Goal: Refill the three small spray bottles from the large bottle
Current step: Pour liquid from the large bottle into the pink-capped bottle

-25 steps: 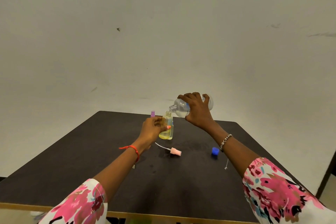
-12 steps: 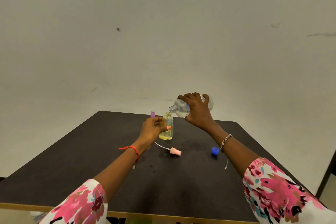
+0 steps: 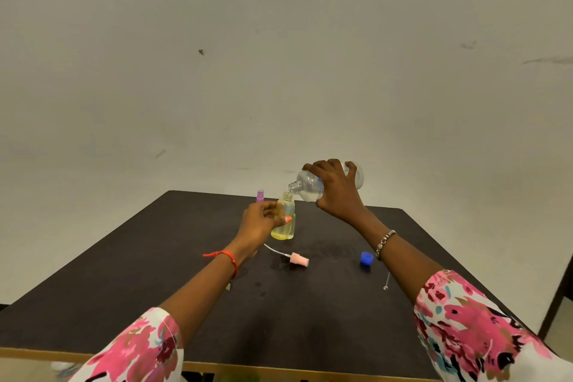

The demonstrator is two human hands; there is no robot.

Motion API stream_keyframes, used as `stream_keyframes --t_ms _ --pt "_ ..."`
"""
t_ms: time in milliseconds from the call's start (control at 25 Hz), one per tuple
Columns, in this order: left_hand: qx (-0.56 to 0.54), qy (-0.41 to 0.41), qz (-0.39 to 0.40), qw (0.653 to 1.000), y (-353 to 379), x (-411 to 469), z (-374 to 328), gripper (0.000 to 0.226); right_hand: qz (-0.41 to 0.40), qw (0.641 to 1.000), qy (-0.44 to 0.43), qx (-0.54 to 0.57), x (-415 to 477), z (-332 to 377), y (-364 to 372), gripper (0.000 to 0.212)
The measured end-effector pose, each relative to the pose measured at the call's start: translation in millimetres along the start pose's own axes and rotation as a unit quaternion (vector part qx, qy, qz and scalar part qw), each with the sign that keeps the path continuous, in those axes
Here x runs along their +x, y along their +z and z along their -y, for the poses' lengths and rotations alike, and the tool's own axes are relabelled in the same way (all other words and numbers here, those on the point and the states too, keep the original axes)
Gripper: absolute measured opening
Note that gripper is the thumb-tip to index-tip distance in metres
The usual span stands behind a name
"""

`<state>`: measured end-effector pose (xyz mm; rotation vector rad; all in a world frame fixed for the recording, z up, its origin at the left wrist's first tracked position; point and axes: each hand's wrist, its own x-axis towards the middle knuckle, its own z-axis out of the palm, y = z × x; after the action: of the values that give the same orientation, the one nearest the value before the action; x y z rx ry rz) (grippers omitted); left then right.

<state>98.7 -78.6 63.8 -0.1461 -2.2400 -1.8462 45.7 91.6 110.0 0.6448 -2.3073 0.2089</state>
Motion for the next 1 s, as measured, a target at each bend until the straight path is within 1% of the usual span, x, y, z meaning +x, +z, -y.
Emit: stream_keyframes --t_ms 560,1000 --pt "0.002 -0.001 -0.003 1.0 -2.4 -3.6 -2.4 0.042 -0.008 1.0 -0.008 -0.007 0.7 1.9 -0.2 0.062" --pt "0.001 -0.005 -0.003 1.0 -0.8 -3.7 -1.9 0.045 0.004 1.0 -0.011 -0.011 -0.1 2.4 -3.9 0.063"
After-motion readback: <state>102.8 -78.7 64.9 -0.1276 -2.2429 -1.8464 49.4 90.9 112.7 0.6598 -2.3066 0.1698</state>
